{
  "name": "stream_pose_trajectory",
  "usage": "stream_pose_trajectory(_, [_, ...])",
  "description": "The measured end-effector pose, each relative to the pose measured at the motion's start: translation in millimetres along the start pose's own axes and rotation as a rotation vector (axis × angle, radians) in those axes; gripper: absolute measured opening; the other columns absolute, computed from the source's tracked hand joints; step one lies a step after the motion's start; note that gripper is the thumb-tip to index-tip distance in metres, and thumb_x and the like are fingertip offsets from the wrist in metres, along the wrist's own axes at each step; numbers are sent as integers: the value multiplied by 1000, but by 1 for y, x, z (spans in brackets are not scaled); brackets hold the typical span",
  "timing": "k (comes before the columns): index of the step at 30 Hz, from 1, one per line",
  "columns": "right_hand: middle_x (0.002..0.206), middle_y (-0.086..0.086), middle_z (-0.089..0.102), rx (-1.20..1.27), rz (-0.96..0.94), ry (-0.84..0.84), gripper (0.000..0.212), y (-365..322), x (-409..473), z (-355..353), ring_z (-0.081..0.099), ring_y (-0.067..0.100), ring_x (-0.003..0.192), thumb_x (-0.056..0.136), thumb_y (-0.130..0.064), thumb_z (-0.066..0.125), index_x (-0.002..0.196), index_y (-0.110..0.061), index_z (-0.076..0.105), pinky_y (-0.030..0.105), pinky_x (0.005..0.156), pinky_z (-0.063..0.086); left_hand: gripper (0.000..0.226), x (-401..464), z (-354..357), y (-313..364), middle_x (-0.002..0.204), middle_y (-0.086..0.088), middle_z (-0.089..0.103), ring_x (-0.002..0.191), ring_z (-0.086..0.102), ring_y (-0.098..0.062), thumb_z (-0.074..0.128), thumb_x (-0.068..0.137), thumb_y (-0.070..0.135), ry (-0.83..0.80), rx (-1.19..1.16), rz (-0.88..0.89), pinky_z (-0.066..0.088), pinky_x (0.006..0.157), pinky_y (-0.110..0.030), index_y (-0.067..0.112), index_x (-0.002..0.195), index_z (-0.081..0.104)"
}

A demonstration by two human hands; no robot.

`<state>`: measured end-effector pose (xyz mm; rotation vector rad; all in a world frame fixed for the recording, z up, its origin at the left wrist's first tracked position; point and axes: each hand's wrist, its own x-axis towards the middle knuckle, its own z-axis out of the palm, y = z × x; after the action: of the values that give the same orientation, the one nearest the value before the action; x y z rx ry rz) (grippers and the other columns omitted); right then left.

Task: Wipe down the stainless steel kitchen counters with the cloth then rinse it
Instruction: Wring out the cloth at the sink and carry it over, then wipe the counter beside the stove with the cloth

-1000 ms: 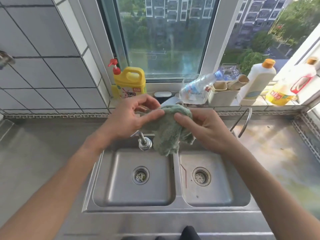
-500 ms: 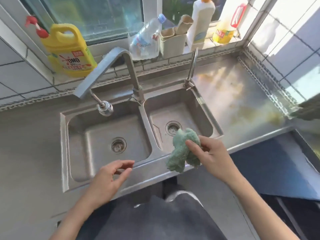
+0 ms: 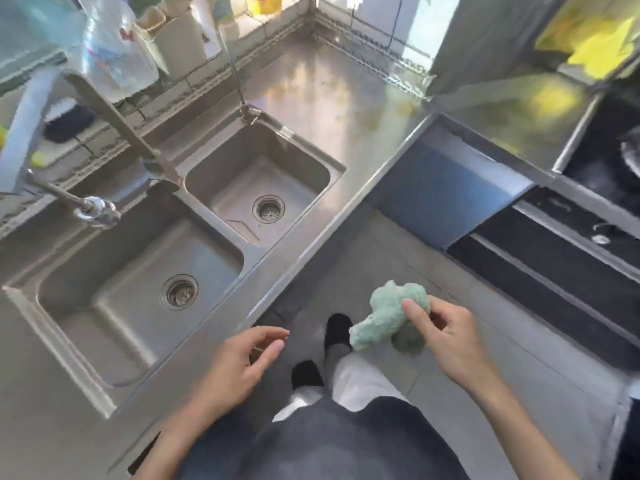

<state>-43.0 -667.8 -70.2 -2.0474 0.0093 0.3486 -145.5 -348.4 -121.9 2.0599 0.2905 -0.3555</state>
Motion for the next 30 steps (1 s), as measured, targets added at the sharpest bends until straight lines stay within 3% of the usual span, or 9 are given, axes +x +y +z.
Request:
stream_pose_trajectory(5, [61, -4, 40, 10, 152, 181, 41, 36, -52, -40, 34, 13, 59, 97, -36, 65, 72, -4, 64, 32, 56, 30, 17, 24, 33, 27, 109, 26, 76, 97, 74, -5, 67, 102, 23, -134, 52, 65, 56, 86, -18, 32, 113, 78])
stream_pose_trajectory(8, [59, -3, 41, 53, 210, 292, 43, 59, -74, -65, 36, 13, 58, 96, -39, 65, 67, -6, 61, 32, 57, 31, 17, 39, 58, 50, 108, 29, 75, 98, 73, 0, 67, 102, 24, -202, 95, 119, 54, 86, -14, 31, 113, 78])
stream_pose_trajectory(12, [58, 8, 49, 74, 255, 389, 44, 90, -100, -103, 39, 14, 58, 91, -52, 62, 73, -12, 69, 31, 58, 32, 16, 59, 99, 87, 106, 29, 75, 98, 72, 4, 67, 102, 22, -281, 120, 168, 52, 86, -10, 29, 111, 78])
stream_pose_trajectory(15, [56, -4, 41, 69, 269, 436, 41, 109, -112, -134, 32, 13, 54, 90, -55, 61, 74, -18, 71, 30, 53, 26, 15, 73, 133, 117, 104, 24, 77, 95, 72, 2, 67, 102, 23, -314, 151, 191, 51, 85, -10, 28, 111, 78])
stream_pose_trajectory(22, [55, -10, 29, -14, 226, 417, 46, 153, -98, -211, 26, 8, 54, 96, -33, 67, 64, -3, 52, 25, 50, 21, 14, 89, 199, 173, 103, 23, 78, 99, 74, -3, 65, 103, 26, -287, 130, 179, 56, 91, -22, 33, 109, 77])
stream_pose_trajectory(25, [57, -8, 30, -29, 186, 367, 46, 162, -80, -238, 25, 8, 55, 96, -31, 66, 68, 3, 54, 25, 51, 21, 14, 94, 214, 183, 103, 22, 78, 100, 75, -3, 66, 103, 24, -229, 96, 153, 58, 91, -26, 31, 107, 77])
stream_pose_trajectory(30, [57, -7, 35, -30, 133, 342, 45, 166, -38, -266, 30, 8, 56, 97, -30, 66, 66, -1, 51, 28, 53, 25, 16, 114, 227, 193, 105, 22, 78, 101, 74, -1, 66, 103, 24, -200, 101, 130, 58, 91, -28, 34, 106, 77])
